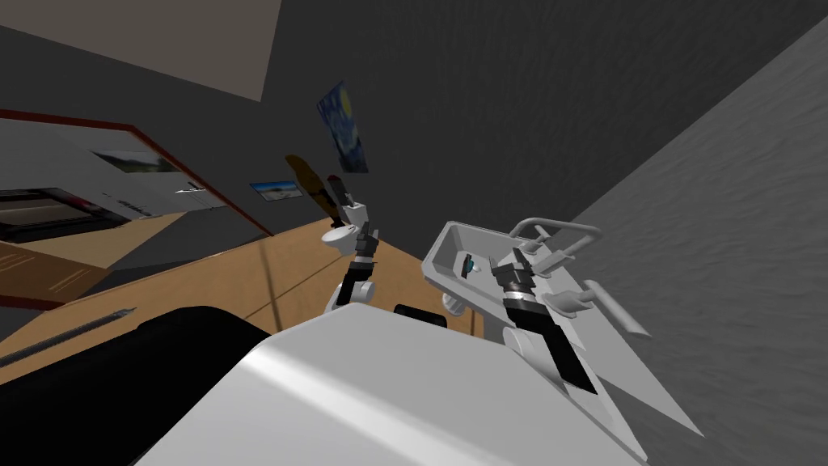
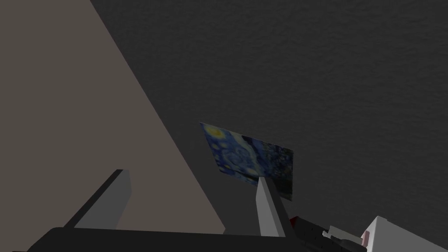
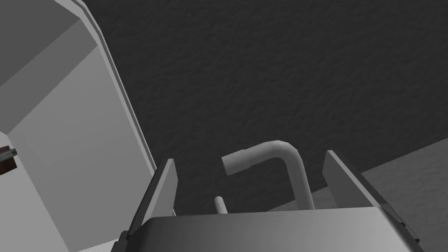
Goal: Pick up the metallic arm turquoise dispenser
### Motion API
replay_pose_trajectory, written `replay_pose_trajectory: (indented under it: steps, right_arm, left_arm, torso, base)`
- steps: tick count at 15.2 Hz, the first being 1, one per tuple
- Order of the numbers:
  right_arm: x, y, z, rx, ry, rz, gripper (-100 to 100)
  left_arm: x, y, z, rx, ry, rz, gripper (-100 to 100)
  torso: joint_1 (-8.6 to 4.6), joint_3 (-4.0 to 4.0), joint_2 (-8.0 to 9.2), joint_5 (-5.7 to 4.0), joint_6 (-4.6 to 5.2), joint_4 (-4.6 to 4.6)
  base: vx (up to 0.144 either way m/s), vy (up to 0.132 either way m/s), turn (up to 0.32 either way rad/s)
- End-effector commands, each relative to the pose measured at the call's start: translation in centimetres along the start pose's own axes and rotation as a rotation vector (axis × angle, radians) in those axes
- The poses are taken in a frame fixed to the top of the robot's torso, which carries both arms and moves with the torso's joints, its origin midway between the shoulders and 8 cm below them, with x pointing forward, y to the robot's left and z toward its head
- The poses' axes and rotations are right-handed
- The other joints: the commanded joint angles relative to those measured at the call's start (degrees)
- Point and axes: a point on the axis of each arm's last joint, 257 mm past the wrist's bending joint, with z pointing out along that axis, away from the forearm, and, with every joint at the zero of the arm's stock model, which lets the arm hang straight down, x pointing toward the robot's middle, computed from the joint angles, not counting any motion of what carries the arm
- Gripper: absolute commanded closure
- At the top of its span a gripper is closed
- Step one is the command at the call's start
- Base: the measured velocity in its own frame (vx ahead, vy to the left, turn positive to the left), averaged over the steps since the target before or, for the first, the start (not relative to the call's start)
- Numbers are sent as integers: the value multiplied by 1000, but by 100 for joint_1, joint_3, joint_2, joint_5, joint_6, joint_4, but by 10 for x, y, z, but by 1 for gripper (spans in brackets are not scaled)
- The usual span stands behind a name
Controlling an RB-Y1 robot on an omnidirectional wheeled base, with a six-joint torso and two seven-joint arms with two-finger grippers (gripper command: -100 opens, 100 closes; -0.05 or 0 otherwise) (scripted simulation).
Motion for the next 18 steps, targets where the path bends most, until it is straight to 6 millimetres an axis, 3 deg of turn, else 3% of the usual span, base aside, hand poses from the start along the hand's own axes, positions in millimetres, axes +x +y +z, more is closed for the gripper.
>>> replay_pose_trajectory:
  steps: [1,3,4,6,7,10,11,13,14,17,18]
  right_arm:
    - [-13,-15,-5,63,-24,29,-100]
    - [-14,-19,-5,78,-29,29,-100]
    - [-28,-32,-11,131,-56,67,-100]
    - [-30,-39,-12,160,-65,67,-100]
    - [-44,-48,-18,198,-90,107,-100]
    - [-47,-60,-21,243,-105,107,-100]
    - [-61,-70,-29,285,-135,150,-100]
    - [-63,-80,-33,326,-150,150,-100]
    - [-77,-88,-41,361,-181,194,-100]
    - [-79,-99,-46,408,-199,195,-100]
    - [-93,-109,-57,452,-237,241,-100]
  left_arm:
    - [0,0,0,0,0,0,0]
    - [0,0,0,0,0,0,0]
    - [0,0,0,0,0,0,0]
    - [0,0,0,0,0,0,0]
    - [0,0,0,0,0,0,0]
    - [0,0,0,0,0,0,0]
    - [0,0,0,0,0,0,0]
    - [0,0,0,0,0,0,0]
    - [0,0,0,0,0,0,0]
    - [0,0,0,0,0,0,0]
    - [0,0,0,0,0,0,0]
  torso:
    - [0,0,0,0,0,0]
    - [-2,0,-1,0,-2,0]
    - [-10,3,6,-1,-3,1]
    - [-8,2,2,-1,0,1]
    - [-9,2,3,-2,-2,1]
    - [0,-1,-2,0,-2,0]
    - [-6,3,7,-1,-3,1]
    - [-3,0,-1,0,0,1]
    - [-5,0,0,0,-2,0]
    - [-2,-5,-9,0,-2,-2]
    - [-10,0,1,-1,-3,0]
  base:
    - [87,78,-97]
    - [63,42,-23]
    - [67,45,-78]
    - [78,51,-77]
    - [98,61,-82]
    - [71,64,-48]
    - [69,56,-101]
    - [86,62,-74]
    - [113,70,-80]
    - [85,60,-51]
    - [70,42,-72]
